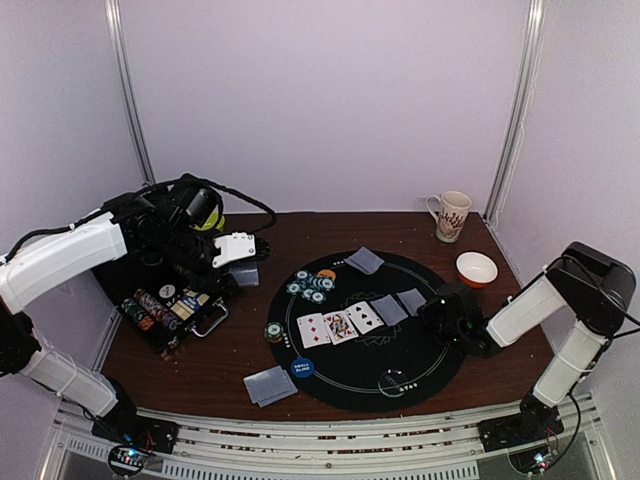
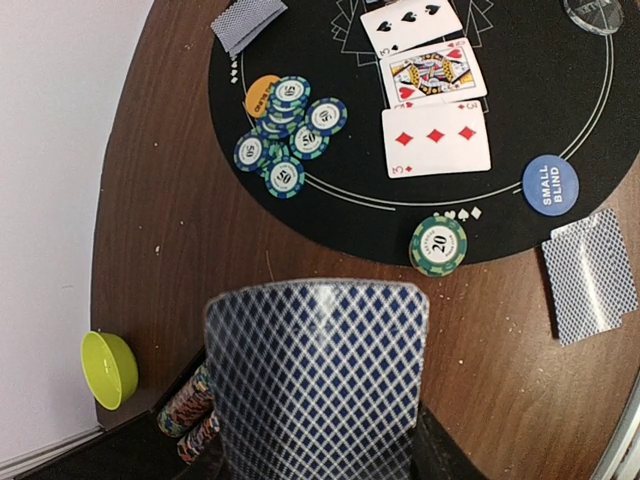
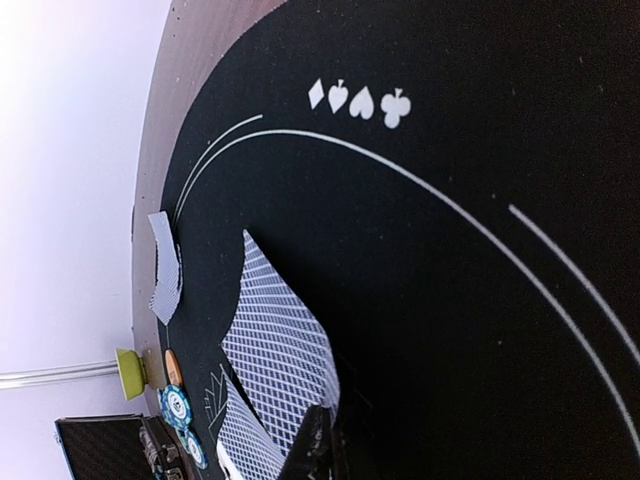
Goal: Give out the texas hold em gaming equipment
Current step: Place the poker card in the community card area, then place the face-down deck piles at the center of the board.
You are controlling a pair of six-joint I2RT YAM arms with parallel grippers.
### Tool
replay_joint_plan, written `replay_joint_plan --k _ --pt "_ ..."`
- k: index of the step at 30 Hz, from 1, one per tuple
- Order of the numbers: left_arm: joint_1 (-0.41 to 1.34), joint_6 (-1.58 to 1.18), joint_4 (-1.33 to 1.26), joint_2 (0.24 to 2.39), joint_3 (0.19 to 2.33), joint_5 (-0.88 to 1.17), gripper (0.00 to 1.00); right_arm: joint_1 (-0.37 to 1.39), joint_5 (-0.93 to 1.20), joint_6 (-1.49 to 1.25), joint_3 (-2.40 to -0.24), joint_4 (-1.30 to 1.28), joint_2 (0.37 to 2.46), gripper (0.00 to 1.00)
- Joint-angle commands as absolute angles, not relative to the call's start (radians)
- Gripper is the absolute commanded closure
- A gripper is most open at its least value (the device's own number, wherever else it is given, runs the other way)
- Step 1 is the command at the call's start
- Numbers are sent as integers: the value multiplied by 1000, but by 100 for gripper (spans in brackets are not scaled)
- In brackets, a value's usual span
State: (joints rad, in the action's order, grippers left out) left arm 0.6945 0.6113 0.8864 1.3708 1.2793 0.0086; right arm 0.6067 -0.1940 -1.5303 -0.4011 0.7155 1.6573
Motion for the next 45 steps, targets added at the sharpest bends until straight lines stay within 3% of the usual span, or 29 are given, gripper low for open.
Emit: replay_joint_plan --k 1,5,8,13,14,16,17,21,27,41,45 --pt "689 604 853 1354 1267 26 54 614 -180 -1544 -389 722 1671 94" --pt "691 606 853 1351 1267 24 54 614 -173 -1561 -365 730 1646 85" --pt "689 605 853 1354 1263 29 54 614 -163 -1558 -362 686 1604 71" --pt "689 597 853 1357 1256 40 54 616 -159 -1555 -352 554 1487 38" --pt "691 592 852 1360 1254 44 54 617 -162 -1556 -349 517 1457 29" --pt "691 583 852 1364 1246 50 54 618 -178 -1545 -349 434 1388 3" --pt "690 579 847 1366 1240 54 54 618 -195 -1533 -355 381 1345 0" --pt "689 541 812 1378 1195 86 54 618 -311 -1427 -399 182 1182 0" --pt "640 418 667 1448 1097 150 54 614 -427 -1097 -497 119 1037 0" --pt "540 115 513 1752 1030 233 56 613 -406 -679 -721 86 982 0" --pt "536 101 514 1791 1033 238 50 612 -366 -631 -770 68 1013 0"
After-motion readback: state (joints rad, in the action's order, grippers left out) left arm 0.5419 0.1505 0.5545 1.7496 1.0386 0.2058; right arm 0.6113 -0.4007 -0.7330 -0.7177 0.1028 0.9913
